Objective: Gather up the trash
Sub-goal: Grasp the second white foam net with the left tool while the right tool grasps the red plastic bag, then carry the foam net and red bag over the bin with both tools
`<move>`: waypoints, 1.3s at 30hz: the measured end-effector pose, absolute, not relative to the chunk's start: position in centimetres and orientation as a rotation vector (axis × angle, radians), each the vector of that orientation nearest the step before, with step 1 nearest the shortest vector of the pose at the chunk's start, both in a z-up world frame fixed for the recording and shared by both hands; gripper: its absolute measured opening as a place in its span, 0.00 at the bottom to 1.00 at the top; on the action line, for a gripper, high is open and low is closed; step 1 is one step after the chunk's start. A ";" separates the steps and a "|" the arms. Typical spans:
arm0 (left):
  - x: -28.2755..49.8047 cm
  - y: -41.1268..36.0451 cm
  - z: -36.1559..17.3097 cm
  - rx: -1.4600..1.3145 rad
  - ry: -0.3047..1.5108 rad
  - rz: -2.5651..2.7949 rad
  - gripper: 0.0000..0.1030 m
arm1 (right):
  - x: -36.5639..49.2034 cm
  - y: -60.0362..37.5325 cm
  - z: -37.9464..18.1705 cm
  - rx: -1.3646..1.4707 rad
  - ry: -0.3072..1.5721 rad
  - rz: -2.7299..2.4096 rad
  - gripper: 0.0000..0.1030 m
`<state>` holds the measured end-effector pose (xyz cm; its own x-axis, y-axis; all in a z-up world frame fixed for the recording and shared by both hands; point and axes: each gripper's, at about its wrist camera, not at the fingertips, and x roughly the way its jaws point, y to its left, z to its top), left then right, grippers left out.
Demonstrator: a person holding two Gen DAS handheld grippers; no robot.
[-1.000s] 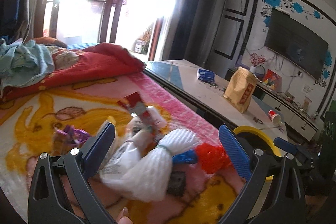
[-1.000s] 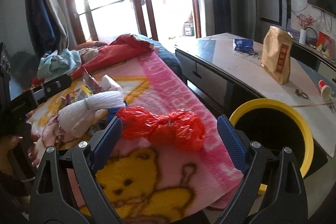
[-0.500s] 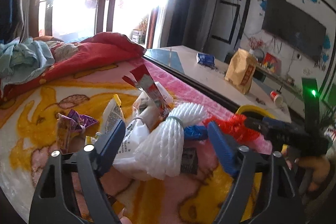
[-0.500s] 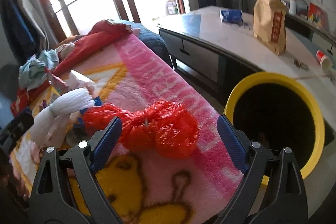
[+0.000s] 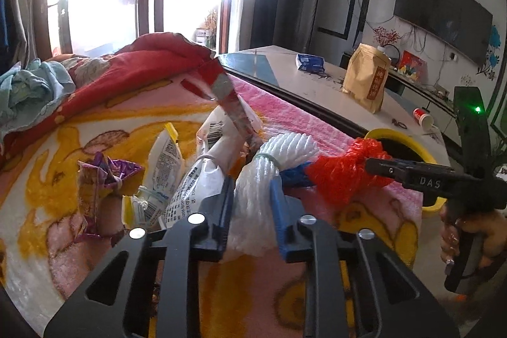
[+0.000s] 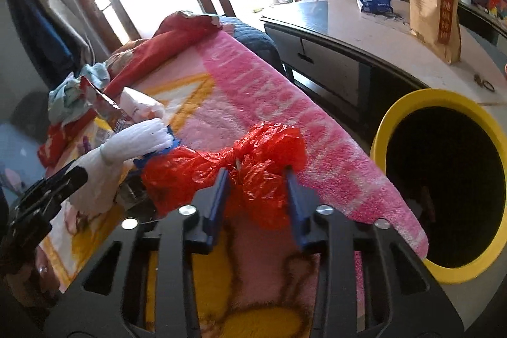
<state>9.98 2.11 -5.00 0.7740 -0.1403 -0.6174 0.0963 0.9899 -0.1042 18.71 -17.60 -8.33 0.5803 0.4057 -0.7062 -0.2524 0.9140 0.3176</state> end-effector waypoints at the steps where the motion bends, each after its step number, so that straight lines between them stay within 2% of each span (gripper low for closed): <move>1: 9.9 2.1 -4.9 -0.075 0.674 -0.137 0.16 | 18.6 -17.6 -8.2 0.193 0.870 0.389 0.17; 7: 8.9 2.3 -3.9 -0.124 0.642 -0.186 0.12 | 17.7 -18.1 -7.1 0.204 0.854 0.405 0.14; 23: 7.5 2.6 -0.3 -0.181 0.545 -0.215 0.11 | 16.1 -19.3 -3.7 0.229 0.758 0.403 0.14; 39: 8.7 -0.9 0.9 -0.143 0.521 -0.293 0.11 | 16.1 -23.9 -2.0 0.272 0.689 0.290 0.14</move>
